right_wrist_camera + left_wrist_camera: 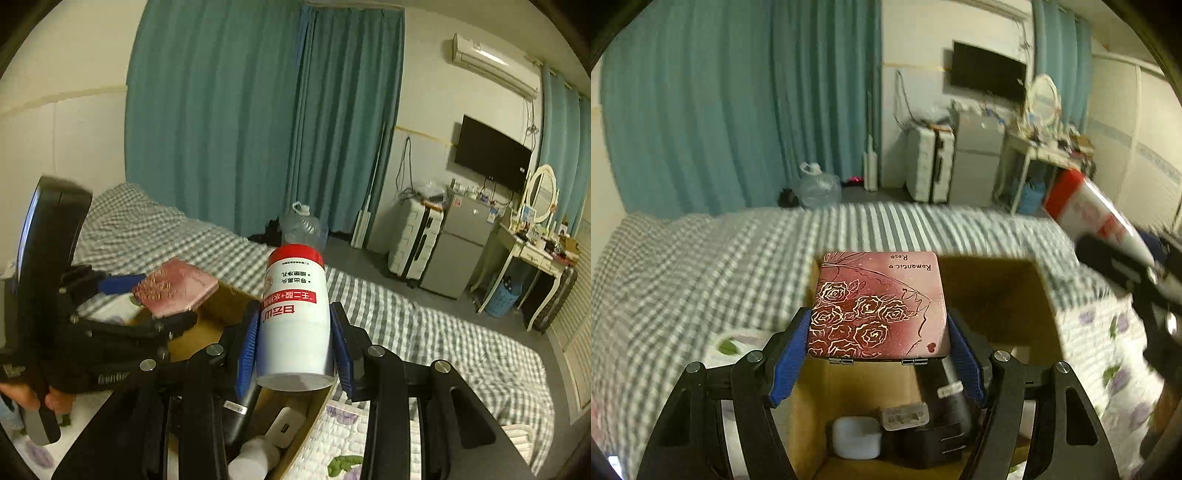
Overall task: Organize rigid objects
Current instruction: 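Lower the pink case into the box with the left gripper while the right places the bottle there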
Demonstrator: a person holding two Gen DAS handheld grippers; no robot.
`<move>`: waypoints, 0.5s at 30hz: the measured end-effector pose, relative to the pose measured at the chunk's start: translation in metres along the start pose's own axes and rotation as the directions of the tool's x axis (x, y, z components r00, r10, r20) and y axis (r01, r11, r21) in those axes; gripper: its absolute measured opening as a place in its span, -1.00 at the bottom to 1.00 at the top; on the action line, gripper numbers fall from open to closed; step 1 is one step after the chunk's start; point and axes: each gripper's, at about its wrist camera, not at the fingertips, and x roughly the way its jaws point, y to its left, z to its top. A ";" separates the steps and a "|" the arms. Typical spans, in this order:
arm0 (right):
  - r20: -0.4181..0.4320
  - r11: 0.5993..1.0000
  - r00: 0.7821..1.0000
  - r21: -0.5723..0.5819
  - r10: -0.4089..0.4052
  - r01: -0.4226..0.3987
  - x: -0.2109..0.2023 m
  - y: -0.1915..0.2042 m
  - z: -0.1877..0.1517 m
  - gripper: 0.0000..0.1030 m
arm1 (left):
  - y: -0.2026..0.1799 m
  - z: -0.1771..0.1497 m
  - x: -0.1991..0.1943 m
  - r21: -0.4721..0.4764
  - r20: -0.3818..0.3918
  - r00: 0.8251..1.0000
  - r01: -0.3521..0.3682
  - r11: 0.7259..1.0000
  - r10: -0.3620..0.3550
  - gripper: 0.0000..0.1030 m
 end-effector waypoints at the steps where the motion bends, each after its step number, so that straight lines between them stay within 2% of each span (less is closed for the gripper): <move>1: -0.017 1.000 1.000 0.009 0.003 -0.003 0.009 -0.003 -0.003 -0.30 | -0.002 -0.005 0.009 0.015 -0.021 1.000 0.005 1.000 -0.005 0.39; 6: -0.058 0.999 0.998 0.038 0.018 -0.016 0.028 -0.008 -0.014 -0.30 | -0.002 -0.012 0.029 0.024 -0.047 0.999 -0.002 1.000 0.003 0.44; 9: -0.074 0.999 0.997 0.032 0.016 -0.014 0.028 -0.006 -0.022 -0.30 | 0.000 -0.010 0.019 0.010 -0.007 1.000 -0.002 1.000 0.002 0.44; 15: -0.097 0.999 0.995 0.035 0.022 -0.018 0.042 -0.007 -0.029 -0.30 | 0.007 -0.006 0.004 0.001 -0.010 1.000 -0.019 1.000 0.019 0.44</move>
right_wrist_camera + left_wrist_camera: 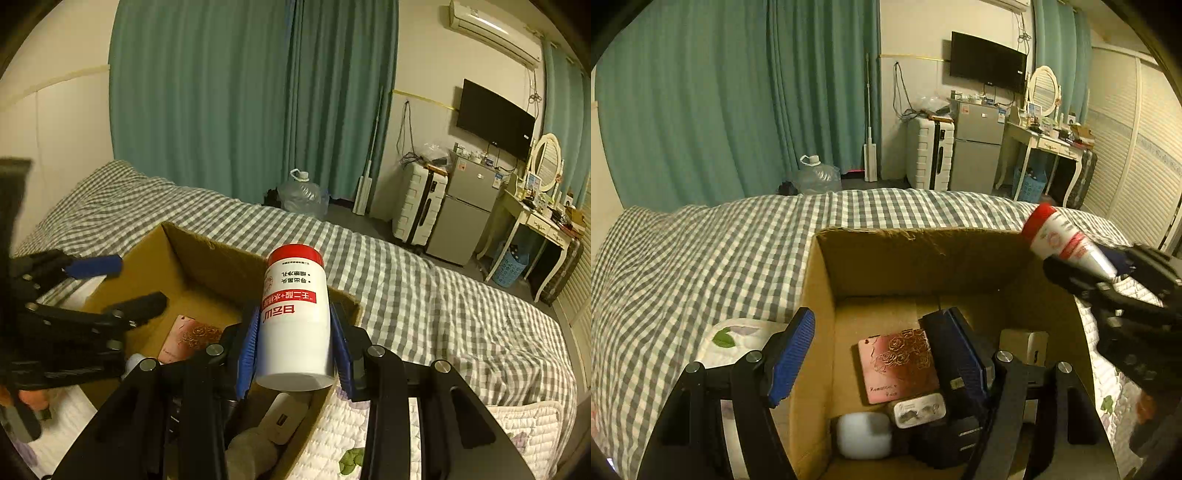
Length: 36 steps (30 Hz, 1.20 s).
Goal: Organize rigid objects
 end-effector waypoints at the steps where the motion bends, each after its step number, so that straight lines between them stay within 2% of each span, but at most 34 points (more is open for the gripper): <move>1: -0.013 1.000 1.000 -0.007 0.002 -0.002 0.007 0.001 -0.002 -0.30 | 0.001 0.000 -0.001 0.001 0.000 1.000 -0.006 1.000 0.006 0.44; 5: -0.074 0.998 0.996 0.042 0.040 -0.037 0.030 -0.003 -0.009 -0.30 | 0.004 0.002 -0.003 -0.006 0.003 1.000 -0.014 1.000 0.014 0.44; 8: -0.105 0.997 0.994 0.072 0.033 -0.025 0.043 -0.004 -0.013 -0.29 | 0.006 0.002 0.000 -0.006 -0.003 1.000 -0.014 1.000 0.014 0.44; 10: -0.095 0.996 0.995 0.087 0.037 -0.029 0.042 -0.004 -0.013 -0.20 | 0.005 0.001 0.002 -0.005 -0.008 1.000 -0.012 1.000 0.012 0.44; 11: -0.087 0.995 0.996 0.095 0.036 -0.028 0.040 -0.005 -0.012 0.02 | 0.005 0.000 0.002 -0.002 -0.006 1.000 -0.013 1.000 0.013 0.44; 12: -0.076 0.994 0.996 0.103 0.041 -0.033 0.037 -0.006 -0.011 0.16 | 0.005 0.000 0.002 -0.001 -0.006 1.000 -0.012 1.000 0.012 0.44; 15: -0.060 0.994 0.998 0.112 0.025 -0.018 0.025 -0.009 -0.008 0.16 | 0.006 -0.001 -0.001 -0.006 -0.003 1.000 -0.009 1.000 0.009 0.44; 22: -0.035 0.992 0.999 0.125 -0.026 0.030 -0.016 -0.018 -0.001 0.19 | -0.001 -0.004 -0.034 -0.019 0.035 0.999 -0.017 1.000 0.018 0.45; 26: 0.008 0.993 0.998 0.091 -0.070 0.069 -0.056 -0.012 0.001 0.22 | -0.007 -0.008 -0.063 -0.027 0.085 0.996 -0.019 0.999 0.021 0.46; 31: 0.075 0.986 0.989 0.116 -0.125 0.116 -0.118 -0.001 -0.012 0.31 | -0.010 -0.024 -0.102 -0.035 0.151 0.988 -0.034 0.999 0.039 0.46; 36: 0.137 0.970 0.968 0.153 -0.212 0.191 -0.172 0.009 -0.043 0.59 | -0.017 -0.041 -0.142 -0.019 0.227 0.973 -0.046 0.999 0.049 0.47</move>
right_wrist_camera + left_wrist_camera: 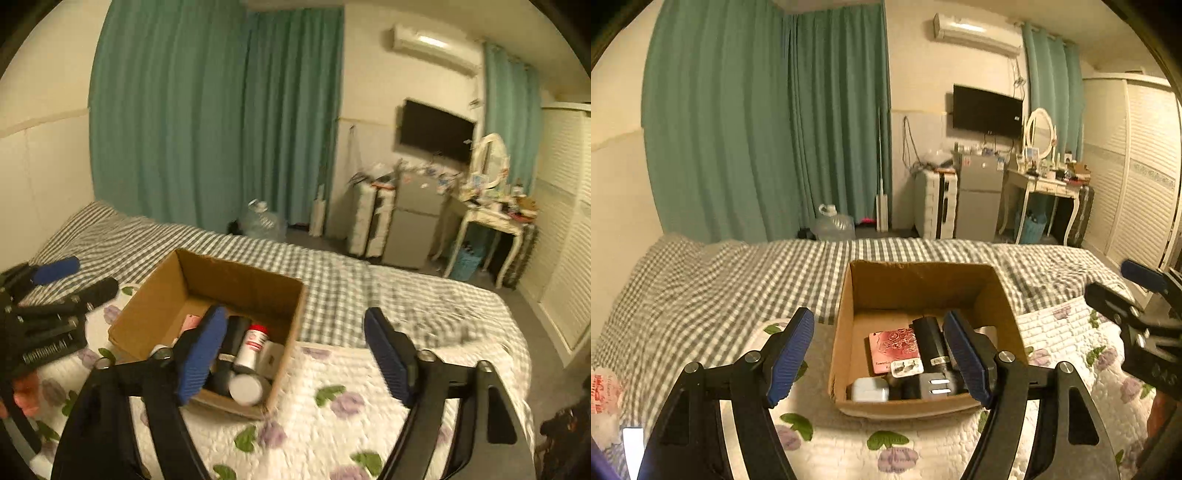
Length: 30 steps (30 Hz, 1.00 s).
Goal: Organize rigid objects
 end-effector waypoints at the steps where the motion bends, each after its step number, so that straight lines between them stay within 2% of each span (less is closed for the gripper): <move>1: 0.003 1.000 1.000 0.013 0.005 -0.005 -0.010 -0.002 -0.003 0.59 | -0.001 -0.001 -0.007 0.003 0.012 1.000 0.003 1.000 -0.004 0.48; 4: 0.026 1.000 1.000 0.021 0.002 -0.003 -0.029 -0.002 -0.004 0.68 | -0.006 -0.008 -0.034 0.021 0.053 0.998 0.025 0.999 -0.026 0.48; 6: 0.065 1.000 0.998 0.023 -0.016 0.014 -0.044 0.000 -0.005 0.91 | -0.008 -0.014 -0.053 0.011 0.097 0.995 0.025 1.000 -0.026 0.49; 9: 0.109 1.000 0.994 0.011 -0.028 0.027 -0.062 0.008 -0.014 1.00 | -0.009 -0.026 -0.068 0.002 0.113 0.993 0.044 0.999 -0.044 0.50; 12: 0.150 0.999 0.988 -0.006 -0.042 0.043 -0.066 0.016 -0.030 1.00 | -0.008 -0.048 -0.074 0.009 0.132 0.991 -0.006 1.000 0.005 0.50; 14: 0.172 0.998 0.983 -0.010 -0.064 0.067 -0.061 0.022 -0.043 1.00 | -0.005 -0.067 -0.072 0.004 0.160 0.985 -0.072 0.997 0.070 0.50; 16: 0.204 0.997 0.976 -0.011 -0.077 0.081 -0.057 0.028 -0.053 1.00 | 0.000 -0.077 -0.066 -0.015 0.159 0.984 -0.077 0.997 0.079 0.50; 20: 0.165 0.996 0.983 -0.018 -0.079 0.083 -0.037 0.032 -0.066 1.00 | 0.007 -0.082 -0.047 -0.042 0.116 0.990 -0.075 0.996 0.080 0.50; 23: 0.127 0.997 0.988 0.012 -0.083 0.082 -0.028 0.027 -0.071 1.00 | 0.005 -0.083 -0.046 -0.040 0.115 0.991 -0.069 0.997 0.073 0.50; 30: 0.132 0.995 0.986 0.013 -0.102 0.101 -0.030 0.026 -0.074 1.00 | 0.004 -0.086 -0.050 -0.036 0.118 0.991 -0.056 0.998 0.060 0.50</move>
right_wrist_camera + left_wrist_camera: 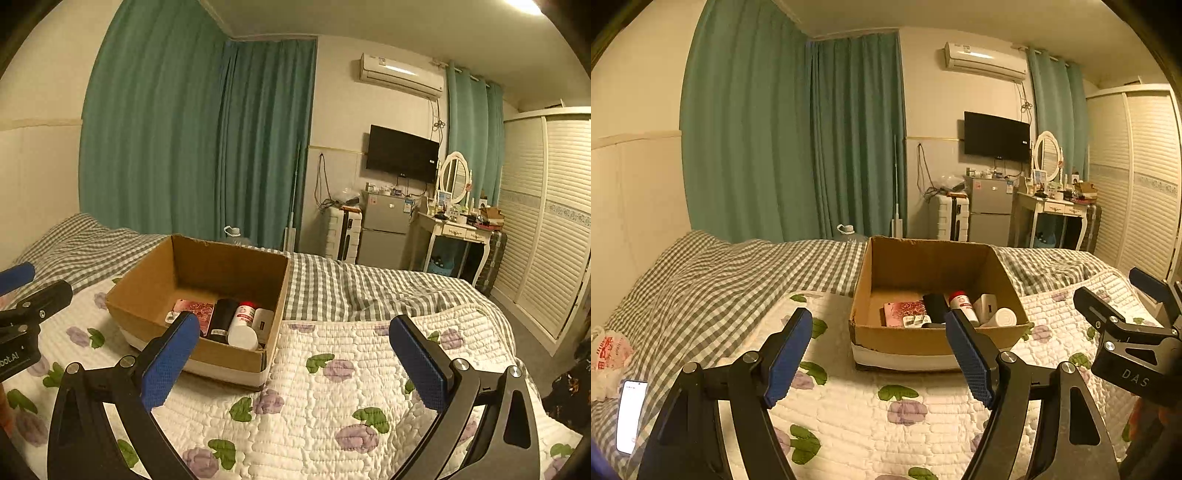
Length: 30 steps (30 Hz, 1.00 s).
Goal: Organize rigid objects
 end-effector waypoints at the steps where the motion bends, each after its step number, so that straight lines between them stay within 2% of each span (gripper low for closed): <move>1: 0.000 1.000 1.000 -0.001 0.002 -0.002 0.000 0.001 0.000 1.00 | 0.000 0.000 -0.001 -0.002 0.002 1.000 0.001 1.000 -0.001 0.50; 30: -0.011 1.000 1.000 0.008 -0.006 0.006 0.003 0.000 -0.002 1.00 | -0.007 -0.005 0.005 0.016 -0.030 0.999 0.026 1.000 -0.025 0.50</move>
